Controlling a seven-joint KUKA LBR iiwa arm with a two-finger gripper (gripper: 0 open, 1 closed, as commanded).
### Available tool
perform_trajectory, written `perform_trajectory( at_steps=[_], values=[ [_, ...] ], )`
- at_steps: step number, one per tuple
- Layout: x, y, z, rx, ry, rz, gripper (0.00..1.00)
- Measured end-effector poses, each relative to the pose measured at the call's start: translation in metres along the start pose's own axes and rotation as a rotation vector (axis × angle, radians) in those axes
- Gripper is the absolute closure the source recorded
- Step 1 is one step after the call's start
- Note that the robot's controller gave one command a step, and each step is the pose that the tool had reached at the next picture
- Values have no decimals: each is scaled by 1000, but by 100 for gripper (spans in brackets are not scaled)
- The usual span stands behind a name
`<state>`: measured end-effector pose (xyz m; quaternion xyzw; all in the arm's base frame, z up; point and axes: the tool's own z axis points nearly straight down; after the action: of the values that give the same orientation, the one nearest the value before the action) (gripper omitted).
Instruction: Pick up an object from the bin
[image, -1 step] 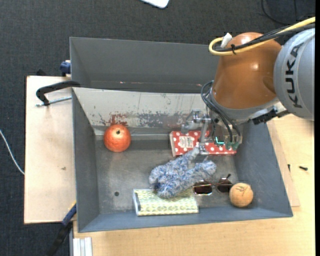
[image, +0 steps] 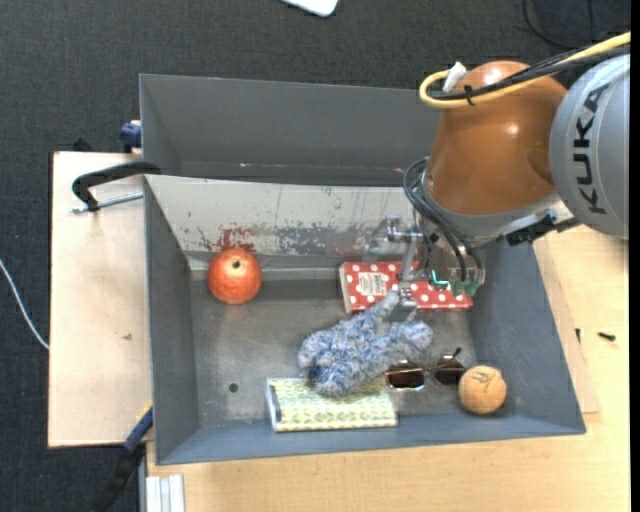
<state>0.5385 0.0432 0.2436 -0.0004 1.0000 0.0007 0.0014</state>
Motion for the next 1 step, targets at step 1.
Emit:
perform_trajectory(
  at_steps=[1],
  values=[
    [-7, 1, 30, 1, -5, -66, 0]
  ],
)
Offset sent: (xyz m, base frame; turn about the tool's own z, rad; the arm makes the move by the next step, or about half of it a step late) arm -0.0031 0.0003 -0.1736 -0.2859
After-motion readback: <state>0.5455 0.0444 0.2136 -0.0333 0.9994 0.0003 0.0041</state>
